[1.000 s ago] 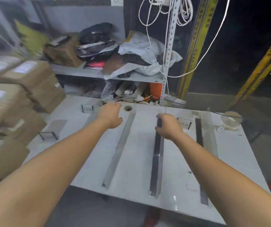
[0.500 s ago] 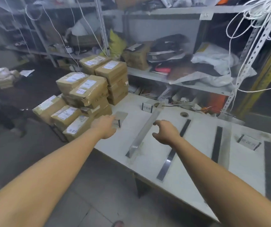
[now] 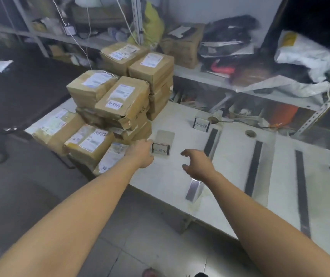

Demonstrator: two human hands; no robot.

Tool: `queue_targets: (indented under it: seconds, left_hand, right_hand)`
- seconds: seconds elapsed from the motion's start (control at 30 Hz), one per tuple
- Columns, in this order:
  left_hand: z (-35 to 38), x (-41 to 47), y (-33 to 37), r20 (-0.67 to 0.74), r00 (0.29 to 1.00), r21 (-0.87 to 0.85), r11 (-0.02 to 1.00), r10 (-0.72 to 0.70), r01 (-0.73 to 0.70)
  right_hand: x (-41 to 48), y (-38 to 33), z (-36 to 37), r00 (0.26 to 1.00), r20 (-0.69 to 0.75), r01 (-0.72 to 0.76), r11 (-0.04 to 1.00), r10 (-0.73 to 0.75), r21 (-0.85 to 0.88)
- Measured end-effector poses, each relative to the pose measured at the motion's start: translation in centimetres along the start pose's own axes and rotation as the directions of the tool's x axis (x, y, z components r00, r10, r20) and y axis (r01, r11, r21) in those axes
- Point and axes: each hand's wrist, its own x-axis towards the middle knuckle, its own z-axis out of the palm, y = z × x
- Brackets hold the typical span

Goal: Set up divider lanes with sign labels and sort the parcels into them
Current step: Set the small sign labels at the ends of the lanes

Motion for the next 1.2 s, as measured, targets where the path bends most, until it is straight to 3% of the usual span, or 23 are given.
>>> queue_targets:
  seconds: [0.2,0.5,0.73,1.03,1.2]
  left_hand:
    - [2.8,6.1,-1.9,0.034,0.999,-0.142,0.989,0.035,-0.030]
    - [5.2,13.5,-2.0,0.088,0.996,-0.065,0.998,-0.007,0.013]
    - [6.5,15.8,-1.4,0.077,0.996,-0.084,0.995,-0.048,0.055]
    - [3.6,15.0,-0.9,-0.056,0.997,-0.293,0.954,0.050,-0.064]
    - [0.2,12.6,-0.3,-0.153,0.987,-0.498,0.858,0.053,-0.123]
  right_hand:
    - [6.1,0.8,2.1,0.997,0.072,-0.045,0.998,0.041,0.046]
    - [16.1,2.7,5.9,0.986,0.165,-0.064,0.980,0.033,0.187]
    - [18.6,2.6,8.1,0.980,0.195,-0.099,0.953,0.043,0.286]
    - [17.5,1.6,4.3,0.995,0.060,-0.096,0.944,0.081,0.315]
    - [14.1,0.1,0.5,0.994,-0.068,-0.056,0.941,0.083,0.333]
